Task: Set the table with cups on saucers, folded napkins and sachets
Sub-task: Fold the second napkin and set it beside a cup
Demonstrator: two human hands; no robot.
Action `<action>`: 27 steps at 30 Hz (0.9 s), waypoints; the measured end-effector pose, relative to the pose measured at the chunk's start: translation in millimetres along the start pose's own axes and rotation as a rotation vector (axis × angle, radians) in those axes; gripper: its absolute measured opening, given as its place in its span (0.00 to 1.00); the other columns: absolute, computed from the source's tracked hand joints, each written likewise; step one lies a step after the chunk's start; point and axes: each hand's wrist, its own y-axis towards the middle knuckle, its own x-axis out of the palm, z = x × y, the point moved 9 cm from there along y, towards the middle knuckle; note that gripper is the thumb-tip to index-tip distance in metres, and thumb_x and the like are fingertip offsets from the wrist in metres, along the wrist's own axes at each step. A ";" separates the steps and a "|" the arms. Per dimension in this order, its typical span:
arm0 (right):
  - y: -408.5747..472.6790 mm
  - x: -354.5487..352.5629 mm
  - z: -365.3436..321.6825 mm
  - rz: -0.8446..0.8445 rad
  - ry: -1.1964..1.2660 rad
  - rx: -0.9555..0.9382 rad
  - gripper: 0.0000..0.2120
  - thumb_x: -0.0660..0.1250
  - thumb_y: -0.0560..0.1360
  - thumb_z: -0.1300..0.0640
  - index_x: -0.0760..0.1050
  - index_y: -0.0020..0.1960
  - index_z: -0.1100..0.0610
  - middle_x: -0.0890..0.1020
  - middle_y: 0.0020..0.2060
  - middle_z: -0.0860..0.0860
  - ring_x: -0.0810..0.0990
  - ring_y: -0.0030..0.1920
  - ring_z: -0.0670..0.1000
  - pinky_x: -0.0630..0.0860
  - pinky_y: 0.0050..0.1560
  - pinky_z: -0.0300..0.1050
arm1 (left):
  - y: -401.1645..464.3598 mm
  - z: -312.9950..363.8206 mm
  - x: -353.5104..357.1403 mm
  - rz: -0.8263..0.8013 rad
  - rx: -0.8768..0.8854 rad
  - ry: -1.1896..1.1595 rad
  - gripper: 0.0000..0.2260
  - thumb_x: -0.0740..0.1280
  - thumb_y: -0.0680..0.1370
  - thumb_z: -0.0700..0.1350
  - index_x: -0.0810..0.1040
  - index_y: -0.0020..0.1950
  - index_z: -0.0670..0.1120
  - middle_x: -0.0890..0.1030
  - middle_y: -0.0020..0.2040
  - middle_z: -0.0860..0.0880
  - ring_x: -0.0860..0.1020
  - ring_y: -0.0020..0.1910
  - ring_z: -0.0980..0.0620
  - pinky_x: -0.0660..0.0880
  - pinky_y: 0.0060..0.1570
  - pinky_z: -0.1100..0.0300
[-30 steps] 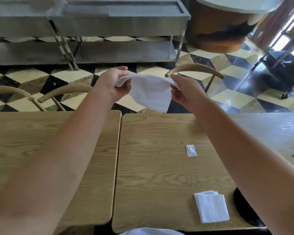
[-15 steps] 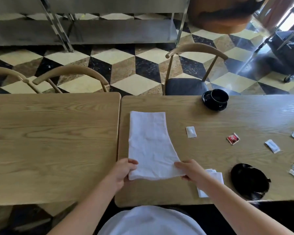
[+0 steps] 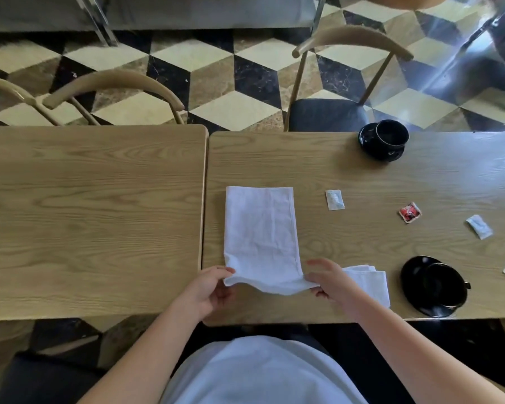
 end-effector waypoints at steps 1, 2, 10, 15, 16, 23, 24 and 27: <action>5.3 -1.3 -7.7 -0.012 0.035 -0.004 0.11 0.68 0.77 0.61 0.80 0.59 0.55 0.80 0.31 0.52 0.76 0.27 0.47 0.70 0.28 0.38 | 3.6 10.4 3.2 -0.006 0.019 -0.024 0.04 0.65 0.79 0.34 0.78 0.48 0.42 0.80 0.29 0.45 0.78 0.23 0.52 0.75 0.23 0.61; 11.2 -2.4 -16.1 -0.023 0.077 -0.004 0.09 0.68 0.78 0.61 0.82 0.57 0.57 0.81 0.32 0.53 0.76 0.27 0.47 0.70 0.29 0.38 | 7.7 20.5 6.7 -0.012 0.035 -0.045 0.03 0.65 0.79 0.35 0.77 0.49 0.42 0.80 0.29 0.45 0.78 0.23 0.52 0.75 0.23 0.62; 94.5 -14.8 -78.3 -0.111 0.465 0.073 0.08 0.68 0.75 0.62 0.83 0.50 0.65 0.88 0.45 0.57 0.81 0.31 0.47 0.78 0.31 0.39 | 51.3 105.4 32.1 -0.048 0.027 -0.285 0.05 0.65 0.80 0.37 0.79 0.46 0.37 0.85 0.34 0.43 0.85 0.31 0.52 0.81 0.31 0.60; 140.0 -16.2 -114.7 -0.120 0.560 0.083 0.11 0.57 0.77 0.64 0.77 0.51 0.66 0.88 0.46 0.59 0.85 0.36 0.51 0.81 0.34 0.42 | 81.7 154.3 42.3 -0.008 0.060 -0.336 0.09 0.59 0.79 0.36 0.77 0.44 0.36 0.85 0.37 0.39 0.84 0.41 0.45 0.82 0.42 0.53; 146.4 -15.7 -117.9 -0.128 0.575 0.093 0.12 0.55 0.78 0.64 0.76 0.53 0.66 0.88 0.46 0.59 0.86 0.39 0.53 0.82 0.36 0.43 | 88.7 159.6 42.5 0.006 0.065 -0.317 0.09 0.58 0.79 0.35 0.77 0.45 0.35 0.85 0.38 0.39 0.83 0.42 0.44 0.81 0.45 0.53; 184.3 -15.6 -116.6 -0.100 0.385 0.171 0.09 0.59 0.80 0.65 0.77 0.54 0.65 0.88 0.44 0.57 0.85 0.42 0.53 0.83 0.43 0.46 | 138.7 169.0 32.7 0.167 0.102 0.061 0.02 0.66 0.77 0.35 0.77 0.48 0.41 0.79 0.38 0.44 0.79 0.35 0.49 0.78 0.29 0.61; 188.6 -14.6 -116.9 -0.100 0.355 0.166 0.07 0.60 0.80 0.64 0.77 0.52 0.64 0.87 0.43 0.57 0.84 0.40 0.52 0.82 0.43 0.46 | 143.8 169.5 30.0 0.203 0.124 0.161 0.02 0.69 0.77 0.37 0.77 0.47 0.42 0.79 0.38 0.45 0.79 0.33 0.50 0.75 0.29 0.61; 198.6 -12.9 -118.1 -0.090 0.298 0.138 0.05 0.62 0.81 0.63 0.76 0.48 0.59 0.85 0.40 0.56 0.82 0.37 0.51 0.79 0.41 0.45 | 155.4 167.8 20.8 0.321 0.208 0.351 0.08 0.73 0.75 0.42 0.75 0.49 0.43 0.79 0.36 0.46 0.76 0.29 0.50 0.71 0.29 0.60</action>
